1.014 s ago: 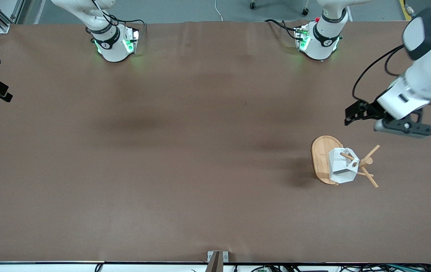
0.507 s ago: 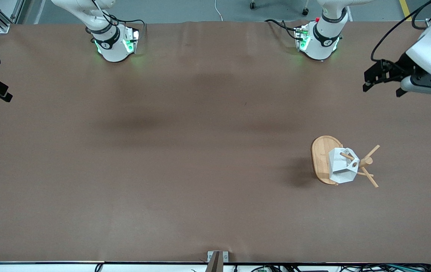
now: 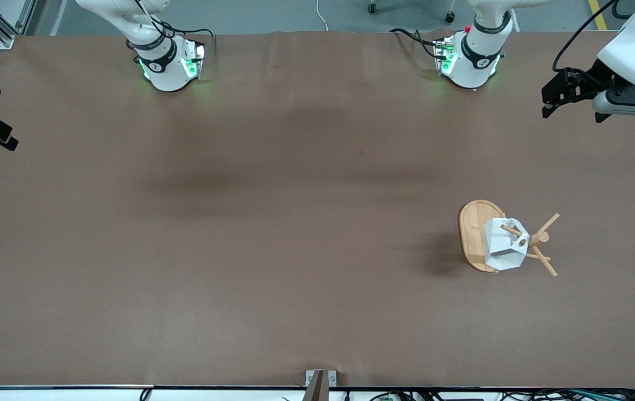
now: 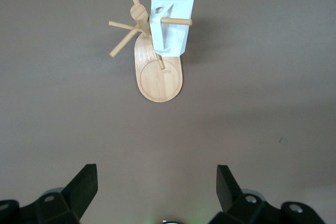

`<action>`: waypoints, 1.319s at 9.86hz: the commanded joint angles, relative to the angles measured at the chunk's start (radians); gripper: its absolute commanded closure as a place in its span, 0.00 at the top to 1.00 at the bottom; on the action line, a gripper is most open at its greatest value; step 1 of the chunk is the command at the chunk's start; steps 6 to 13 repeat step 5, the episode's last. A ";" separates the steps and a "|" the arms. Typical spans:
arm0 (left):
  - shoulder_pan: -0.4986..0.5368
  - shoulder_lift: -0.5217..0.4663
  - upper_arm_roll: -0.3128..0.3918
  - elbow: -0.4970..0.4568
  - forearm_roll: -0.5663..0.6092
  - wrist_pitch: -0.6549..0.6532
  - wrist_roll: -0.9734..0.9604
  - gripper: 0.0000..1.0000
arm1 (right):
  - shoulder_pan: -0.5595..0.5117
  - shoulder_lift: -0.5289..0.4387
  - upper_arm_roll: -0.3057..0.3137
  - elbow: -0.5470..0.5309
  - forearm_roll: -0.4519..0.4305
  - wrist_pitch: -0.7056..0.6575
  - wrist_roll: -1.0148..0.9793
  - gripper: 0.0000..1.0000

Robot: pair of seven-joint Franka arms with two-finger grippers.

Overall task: Hang cup on rack
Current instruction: 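Open the left gripper and raise it away from the cup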

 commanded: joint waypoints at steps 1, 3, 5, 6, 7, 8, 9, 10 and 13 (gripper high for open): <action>-0.003 0.050 0.000 0.034 0.015 -0.032 0.005 1.00 | -0.016 -0.003 0.010 0.000 0.007 0.003 -0.002 1.00; -0.002 0.055 0.000 0.034 0.013 -0.032 0.004 1.00 | -0.016 -0.003 0.010 0.000 0.007 -0.001 -0.002 1.00; 0.009 0.055 0.000 0.034 0.015 -0.041 0.005 1.00 | -0.017 -0.003 0.010 0.000 0.007 0.003 -0.002 1.00; 0.009 0.055 0.000 0.034 0.015 -0.041 0.005 1.00 | -0.017 -0.003 0.010 0.000 0.007 0.003 -0.002 1.00; 0.009 0.055 0.000 0.034 0.015 -0.041 0.005 1.00 | -0.017 -0.003 0.010 0.000 0.007 0.003 -0.002 1.00; 0.009 0.055 0.000 0.034 0.015 -0.041 0.005 1.00 | -0.017 -0.003 0.010 0.000 0.007 0.003 -0.002 1.00; 0.009 0.055 0.000 0.034 0.015 -0.041 0.005 1.00 | -0.017 -0.003 0.010 0.000 0.007 0.003 -0.002 1.00; 0.009 0.055 0.000 0.034 0.015 -0.041 0.005 1.00 | -0.017 -0.003 0.010 0.000 0.007 0.003 -0.002 1.00; 0.009 0.055 0.000 0.034 0.015 -0.041 0.005 1.00 | -0.017 -0.003 0.010 0.000 0.007 0.003 -0.002 1.00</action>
